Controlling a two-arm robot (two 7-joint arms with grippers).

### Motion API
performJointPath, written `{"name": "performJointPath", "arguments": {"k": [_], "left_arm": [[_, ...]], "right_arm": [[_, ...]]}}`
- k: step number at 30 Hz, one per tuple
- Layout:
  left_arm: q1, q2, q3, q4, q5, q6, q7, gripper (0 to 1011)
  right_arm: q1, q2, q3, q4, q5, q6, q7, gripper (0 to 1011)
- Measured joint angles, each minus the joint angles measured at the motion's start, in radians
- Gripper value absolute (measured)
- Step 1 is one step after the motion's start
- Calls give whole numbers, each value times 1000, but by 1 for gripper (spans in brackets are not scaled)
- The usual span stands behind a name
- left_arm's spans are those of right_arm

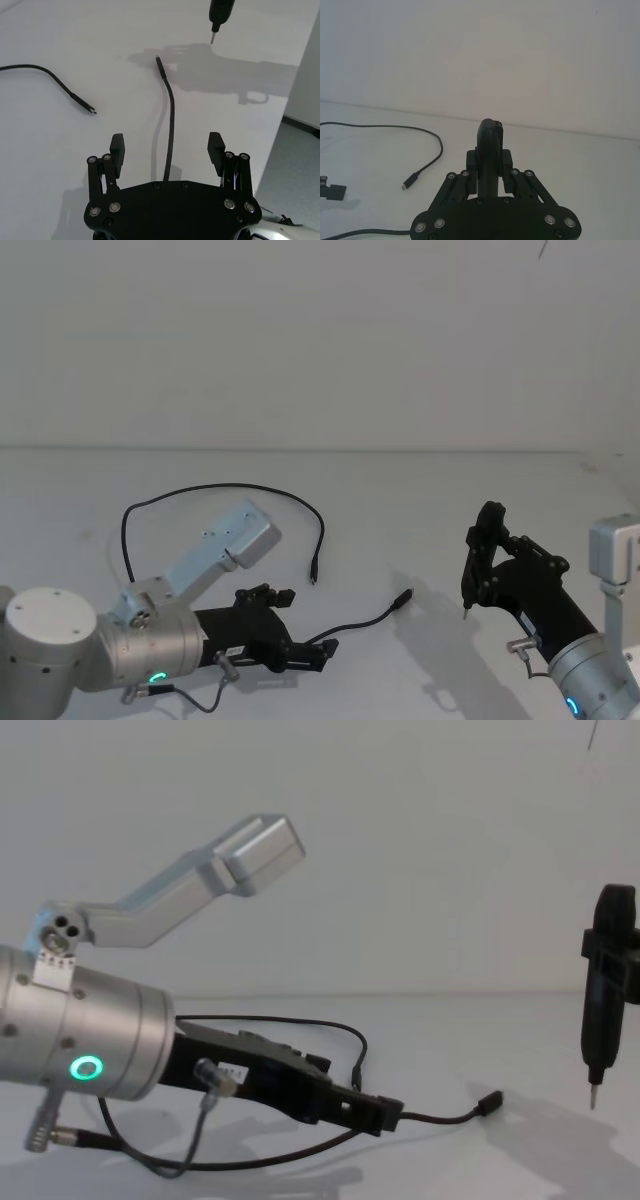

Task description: Pick up the data cable with the one hand.

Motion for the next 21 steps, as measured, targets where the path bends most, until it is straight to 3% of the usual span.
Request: {"name": "performJointPath", "arguments": {"k": [21], "left_arm": [[-56,-94,40,107,3,74,58,1001]], "right_arm": [[0,0,0,0,0,0,0,279]]}}
